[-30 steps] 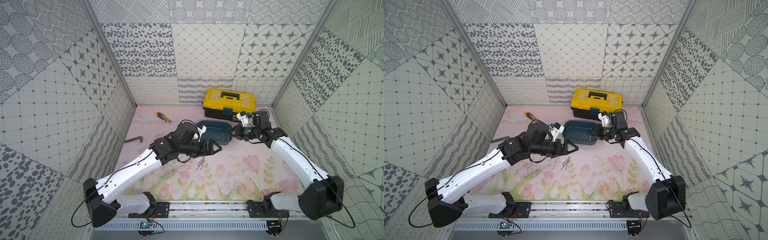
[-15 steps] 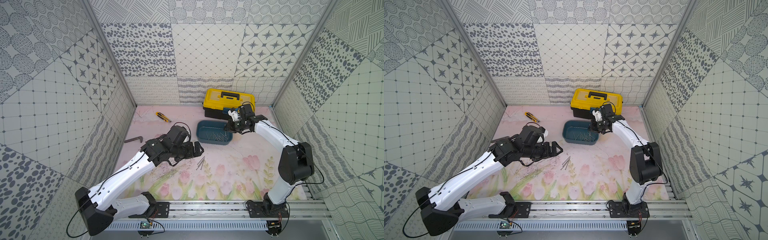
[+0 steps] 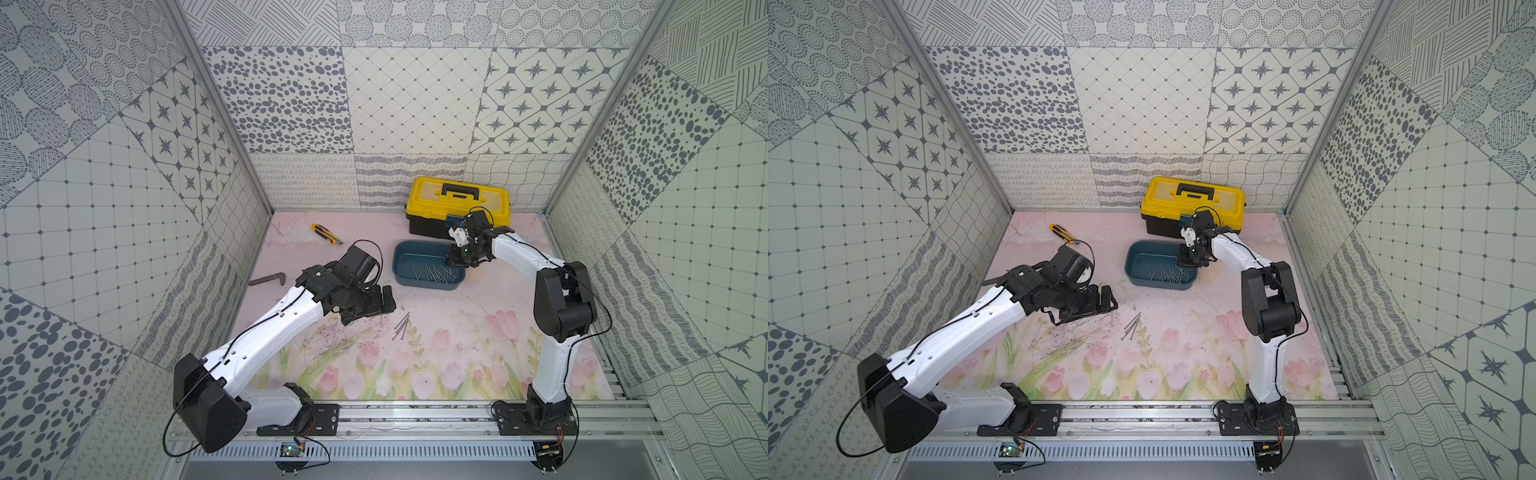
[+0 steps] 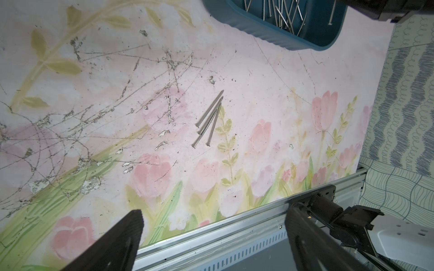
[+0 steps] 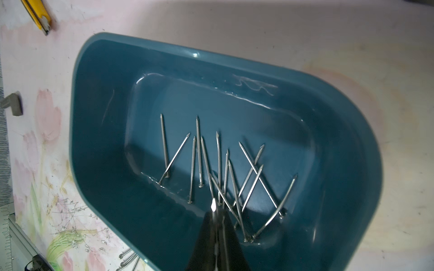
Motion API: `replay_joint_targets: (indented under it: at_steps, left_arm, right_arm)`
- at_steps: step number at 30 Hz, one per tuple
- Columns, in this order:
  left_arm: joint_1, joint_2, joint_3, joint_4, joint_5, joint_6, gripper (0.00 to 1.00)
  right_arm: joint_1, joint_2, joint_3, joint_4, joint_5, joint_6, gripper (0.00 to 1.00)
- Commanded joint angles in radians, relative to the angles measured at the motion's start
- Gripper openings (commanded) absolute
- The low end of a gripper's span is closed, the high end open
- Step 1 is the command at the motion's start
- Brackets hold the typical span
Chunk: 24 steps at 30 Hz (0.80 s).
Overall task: Put the nails on the desktop into the storage box
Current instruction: Place the nail in the storage box.
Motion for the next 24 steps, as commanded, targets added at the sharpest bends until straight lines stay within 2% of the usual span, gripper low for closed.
replay_joint_targets:
  at_steps: [1, 9, 11, 13, 18, 24]
  left_arm:
    - [0.018, 0.017, -0.002, -0.031, 0.039, 0.085, 0.99]
    - [0.019, 0.037, -0.023, 0.005, 0.101, 0.096, 0.99]
    - [0.018, 0.039, -0.029, 0.011, 0.105, 0.096, 0.99]
    - [0.019, 0.045, -0.034, 0.017, 0.108, 0.098, 0.99]
    - [0.019, 0.064, -0.029, 0.021, 0.097, 0.112, 0.99]
    - [-0.006, 0.117, -0.013, 0.053, 0.087, 0.134, 0.93]
  right_arm:
    - [0.006, 0.02, 0.017, -0.006, 0.032, -0.025, 0.0]
    - [0.006, 0.054, 0.014, -0.006, 0.04, -0.024, 0.02]
    - [0.006, 0.058, 0.013, -0.011, 0.043, -0.025, 0.06]
    - [0.005, 0.057, 0.01, -0.02, 0.048, -0.027, 0.15]
    - [0.006, 0.03, 0.007, -0.042, 0.039, -0.03, 0.29]
    - [0.008, -0.078, -0.011, -0.063, 0.0, -0.003, 0.31]
